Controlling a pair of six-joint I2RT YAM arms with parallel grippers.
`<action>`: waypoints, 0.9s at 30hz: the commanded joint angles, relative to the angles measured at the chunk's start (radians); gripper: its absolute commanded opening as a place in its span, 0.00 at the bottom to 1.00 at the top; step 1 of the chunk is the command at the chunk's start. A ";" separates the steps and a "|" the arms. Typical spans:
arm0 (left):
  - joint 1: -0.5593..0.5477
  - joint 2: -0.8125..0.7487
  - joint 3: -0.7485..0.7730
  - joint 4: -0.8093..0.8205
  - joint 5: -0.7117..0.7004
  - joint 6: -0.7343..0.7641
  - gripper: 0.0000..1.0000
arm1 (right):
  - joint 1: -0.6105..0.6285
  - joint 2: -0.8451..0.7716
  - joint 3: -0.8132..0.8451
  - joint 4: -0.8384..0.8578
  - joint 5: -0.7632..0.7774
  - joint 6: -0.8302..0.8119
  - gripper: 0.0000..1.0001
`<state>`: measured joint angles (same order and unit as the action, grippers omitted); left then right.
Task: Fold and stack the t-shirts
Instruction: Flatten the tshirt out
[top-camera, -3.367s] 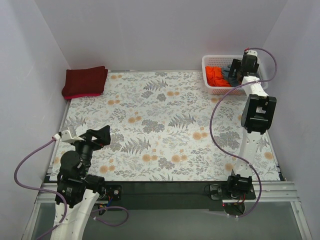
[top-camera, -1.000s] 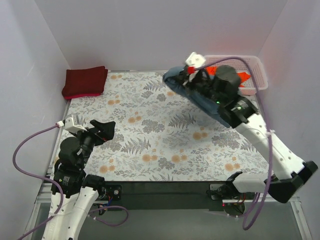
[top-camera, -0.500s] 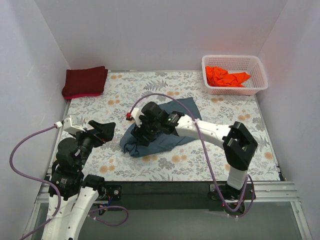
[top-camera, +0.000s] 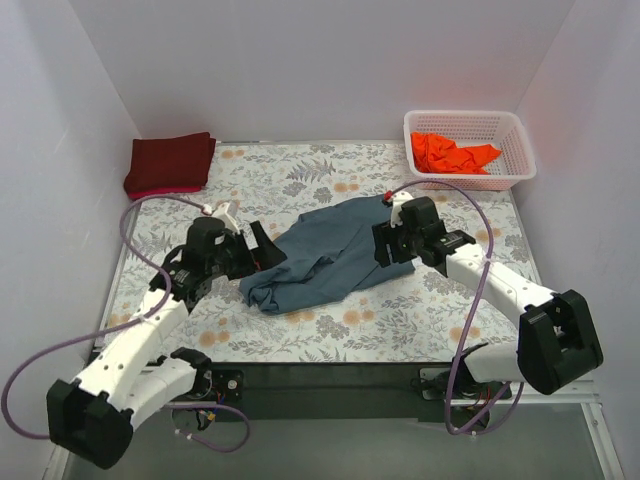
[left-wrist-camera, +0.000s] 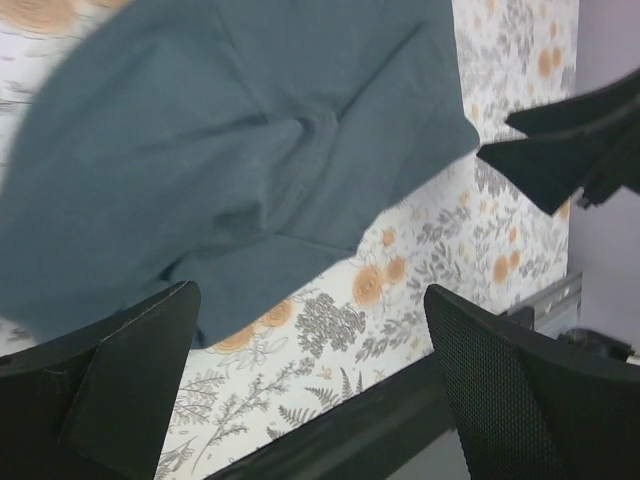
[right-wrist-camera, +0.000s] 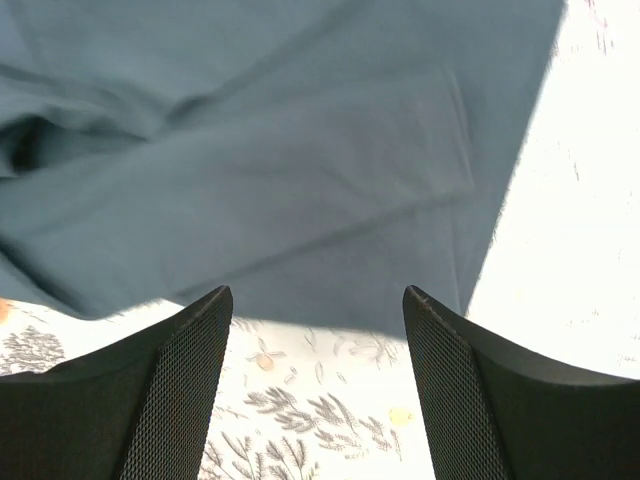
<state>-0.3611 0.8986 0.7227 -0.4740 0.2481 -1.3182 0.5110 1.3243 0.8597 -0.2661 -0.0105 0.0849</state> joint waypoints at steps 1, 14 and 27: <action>-0.129 0.087 0.099 0.066 -0.067 0.008 0.94 | -0.066 -0.051 -0.053 0.071 -0.046 0.058 0.74; -0.613 0.695 0.468 0.009 -0.555 0.217 0.91 | -0.285 -0.054 -0.151 0.107 -0.146 0.130 0.66; -0.690 0.820 0.534 -0.064 -0.865 0.250 0.82 | -0.315 -0.027 -0.180 0.149 -0.281 0.116 0.64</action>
<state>-1.0649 1.7897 1.2346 -0.5282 -0.4561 -1.0908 0.1967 1.2984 0.6933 -0.1581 -0.2363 0.2035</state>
